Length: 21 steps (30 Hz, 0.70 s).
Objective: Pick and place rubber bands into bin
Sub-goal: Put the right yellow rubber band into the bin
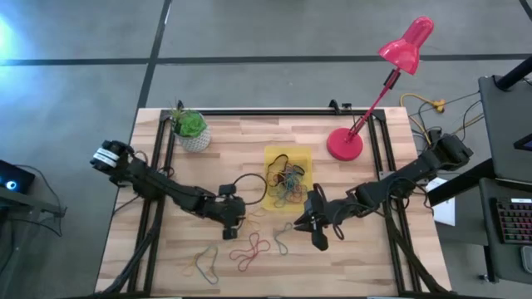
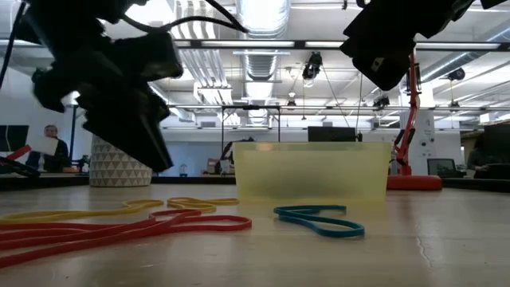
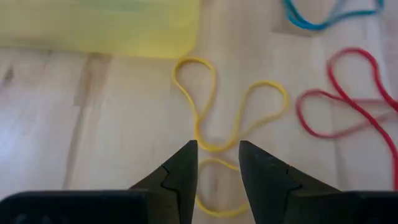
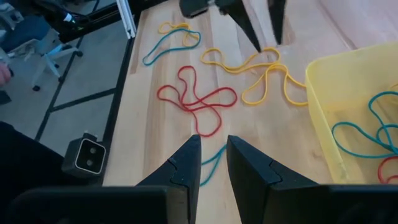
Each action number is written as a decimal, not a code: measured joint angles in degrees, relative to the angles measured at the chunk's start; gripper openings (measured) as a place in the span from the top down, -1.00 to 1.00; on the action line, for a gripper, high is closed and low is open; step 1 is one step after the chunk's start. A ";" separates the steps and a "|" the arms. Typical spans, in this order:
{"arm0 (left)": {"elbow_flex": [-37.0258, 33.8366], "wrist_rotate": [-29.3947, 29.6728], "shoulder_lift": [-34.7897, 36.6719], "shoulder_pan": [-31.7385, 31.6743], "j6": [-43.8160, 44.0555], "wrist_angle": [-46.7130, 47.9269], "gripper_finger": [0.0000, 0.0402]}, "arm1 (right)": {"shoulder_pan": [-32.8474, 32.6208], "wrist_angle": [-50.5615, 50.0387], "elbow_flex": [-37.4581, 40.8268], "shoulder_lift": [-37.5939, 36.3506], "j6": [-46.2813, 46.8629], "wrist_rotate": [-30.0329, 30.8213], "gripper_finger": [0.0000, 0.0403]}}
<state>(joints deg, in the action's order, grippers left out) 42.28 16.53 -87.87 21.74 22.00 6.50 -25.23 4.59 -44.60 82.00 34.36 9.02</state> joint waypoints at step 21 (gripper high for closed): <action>1.84 -7.87 -4.70 -6.96 -3.51 -2.23 0.49 | 0.00 0.34 0.00 -0.02 2.77 0.13 0.66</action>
<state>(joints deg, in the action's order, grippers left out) 44.12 8.67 -92.58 14.78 18.49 4.27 -25.23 4.93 -44.60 81.97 37.12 9.15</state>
